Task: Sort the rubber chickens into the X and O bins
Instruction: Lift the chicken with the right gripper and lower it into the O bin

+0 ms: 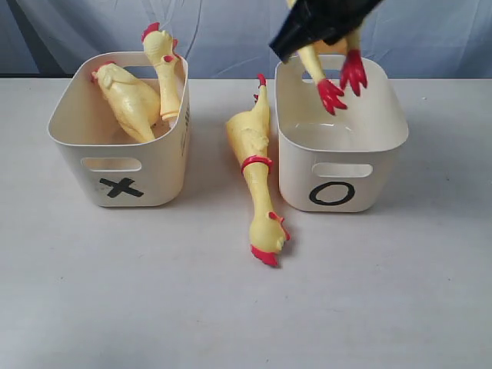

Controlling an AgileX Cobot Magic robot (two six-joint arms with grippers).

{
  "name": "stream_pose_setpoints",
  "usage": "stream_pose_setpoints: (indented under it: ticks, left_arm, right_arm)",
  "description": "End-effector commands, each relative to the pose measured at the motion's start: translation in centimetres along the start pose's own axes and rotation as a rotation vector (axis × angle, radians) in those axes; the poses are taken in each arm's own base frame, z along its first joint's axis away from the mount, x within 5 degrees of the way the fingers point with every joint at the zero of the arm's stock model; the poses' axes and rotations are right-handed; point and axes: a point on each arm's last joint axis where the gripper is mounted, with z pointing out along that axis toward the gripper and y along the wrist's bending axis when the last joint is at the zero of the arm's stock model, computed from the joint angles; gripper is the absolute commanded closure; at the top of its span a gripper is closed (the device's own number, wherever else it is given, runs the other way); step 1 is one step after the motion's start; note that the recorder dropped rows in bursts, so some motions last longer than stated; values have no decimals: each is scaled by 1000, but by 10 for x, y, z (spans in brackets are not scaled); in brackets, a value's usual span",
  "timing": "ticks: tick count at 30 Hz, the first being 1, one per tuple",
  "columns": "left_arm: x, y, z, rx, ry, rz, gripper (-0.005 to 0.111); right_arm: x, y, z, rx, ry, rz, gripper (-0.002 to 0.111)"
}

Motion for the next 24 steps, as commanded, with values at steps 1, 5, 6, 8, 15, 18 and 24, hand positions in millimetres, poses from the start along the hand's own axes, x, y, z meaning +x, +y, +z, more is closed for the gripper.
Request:
stream_pose_setpoints:
  ticks: [1, 5, 6, 8, 15, 18, 24]
  left_arm:
    - [-2, 0, -1, 5, -22, -12, 107]
    - [-2, 0, -1, 5, -22, -12, 107]
    - [-2, 0, -1, 5, -22, -12, 107]
    - [-2, 0, -1, 5, -22, -12, 107]
    - [-2, 0, -1, 5, -22, -12, 107]
    - [-2, 0, -1, 5, -22, -12, 107]
    - [-2, 0, -1, 5, -22, -12, 107]
  right_arm:
    - [21, -2, 30, 17, -133, 173, 109]
    - [44, 7, 57, 25, -274, 263, 109]
    - [50, 8, 64, 52, -309, 258, 109]
    - [58, 12, 71, 86, -370, 259, 109]
    - [79, 16, 96, 80, -403, 400, 109]
    - [92, 19, 114, 80, -340, 441, 105]
    - [109, 33, 124, -27, -283, 452, 40]
